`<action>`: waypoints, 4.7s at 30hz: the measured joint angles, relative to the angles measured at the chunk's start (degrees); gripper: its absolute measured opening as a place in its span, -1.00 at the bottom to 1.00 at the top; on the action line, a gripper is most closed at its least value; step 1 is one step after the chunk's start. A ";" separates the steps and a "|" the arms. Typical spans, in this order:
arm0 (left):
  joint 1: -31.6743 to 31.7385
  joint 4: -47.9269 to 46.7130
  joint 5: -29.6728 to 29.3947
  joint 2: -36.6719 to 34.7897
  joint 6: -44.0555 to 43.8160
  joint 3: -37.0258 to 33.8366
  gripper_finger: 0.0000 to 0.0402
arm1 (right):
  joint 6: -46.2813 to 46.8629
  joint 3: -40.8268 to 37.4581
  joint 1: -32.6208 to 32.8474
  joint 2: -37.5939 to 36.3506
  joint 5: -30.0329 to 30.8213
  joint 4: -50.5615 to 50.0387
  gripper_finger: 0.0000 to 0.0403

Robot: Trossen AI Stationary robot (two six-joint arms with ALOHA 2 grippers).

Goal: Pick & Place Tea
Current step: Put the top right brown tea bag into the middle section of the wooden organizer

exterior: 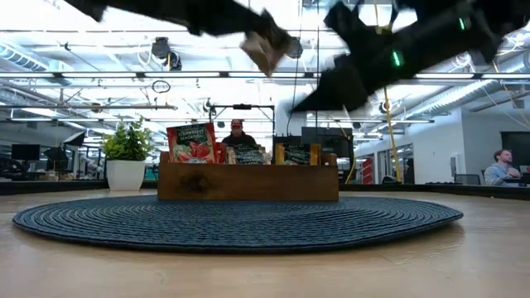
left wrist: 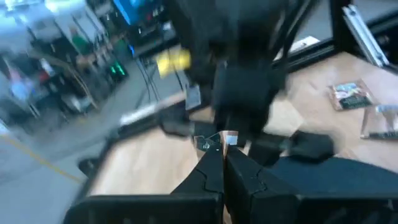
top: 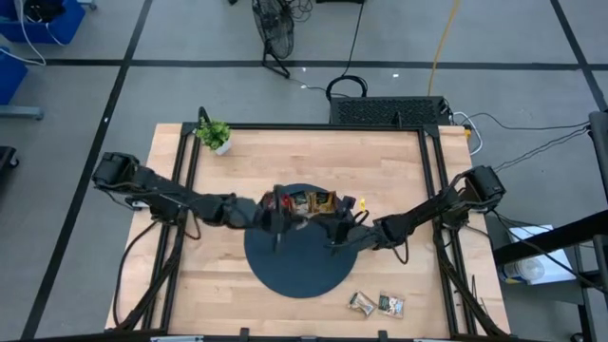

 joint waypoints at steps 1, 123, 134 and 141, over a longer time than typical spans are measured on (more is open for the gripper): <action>-0.94 -1.12 -1.55 -0.41 1.50 0.07 -0.99 | 0.17 -0.23 0.38 0.08 -0.18 -0.69 -0.58; 6.47 16.31 -13.31 9.75 1.00 -11.87 -0.56 | 7.67 0.20 -6.11 -5.07 -26.10 0.88 -0.56; 2.35 -20.79 -10.61 9.40 -7.17 6.12 -0.81 | 7.69 0.18 -6.11 -5.07 -26.08 0.49 -0.56; 5.25 -41.72 -4.15 11.41 -11.71 15.57 -0.98 | 7.67 0.20 -6.11 -5.07 -26.08 -0.02 -0.56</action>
